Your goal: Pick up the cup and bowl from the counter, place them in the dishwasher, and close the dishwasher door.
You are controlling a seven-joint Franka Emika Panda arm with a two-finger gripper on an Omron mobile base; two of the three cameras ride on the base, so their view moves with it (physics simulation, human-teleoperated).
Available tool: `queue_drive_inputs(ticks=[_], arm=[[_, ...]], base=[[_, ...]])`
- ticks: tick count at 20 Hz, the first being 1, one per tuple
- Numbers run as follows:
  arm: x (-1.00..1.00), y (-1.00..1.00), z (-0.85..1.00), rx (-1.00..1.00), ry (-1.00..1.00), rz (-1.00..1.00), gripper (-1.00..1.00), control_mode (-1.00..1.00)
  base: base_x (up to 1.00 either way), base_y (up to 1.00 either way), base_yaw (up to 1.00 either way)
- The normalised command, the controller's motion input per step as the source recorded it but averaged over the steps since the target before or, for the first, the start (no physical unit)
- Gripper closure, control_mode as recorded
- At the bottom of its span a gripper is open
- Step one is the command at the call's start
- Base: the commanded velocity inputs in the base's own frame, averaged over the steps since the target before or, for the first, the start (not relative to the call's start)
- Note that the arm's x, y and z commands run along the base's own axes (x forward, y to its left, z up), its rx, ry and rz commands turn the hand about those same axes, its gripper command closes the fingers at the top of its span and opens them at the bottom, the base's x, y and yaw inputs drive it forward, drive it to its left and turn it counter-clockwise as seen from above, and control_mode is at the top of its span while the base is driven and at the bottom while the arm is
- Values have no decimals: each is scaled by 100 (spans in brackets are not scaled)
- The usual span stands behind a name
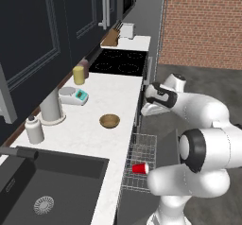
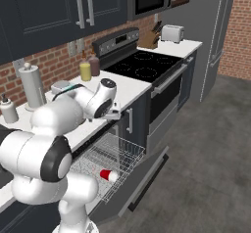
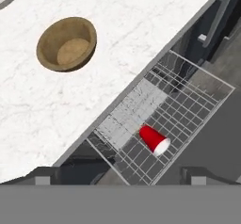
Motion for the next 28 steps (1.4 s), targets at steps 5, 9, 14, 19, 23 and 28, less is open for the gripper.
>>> queue_drive_inputs(ticks=[5, 9, 14, 19, 23, 28], arm=[[5, 37, 0, 0, 0, -12, -100, -100], [2, 60, 0, 0, 0, -14, -100, -100], [11, 49, 0, -6, 2, -14, -100, -100], [34, 23, 0, -4, 6, -4, -100, -100], [48, 18, -4, 0, 5, 0, -100, -100], [24, 29, -18, 0, 5, 0, -100, -100]], base=[[0, 0, 0], [0, 0, 0], [0, 0, 0], [0, 0, 0], [0, 0, 0], [0, 0, 0]])
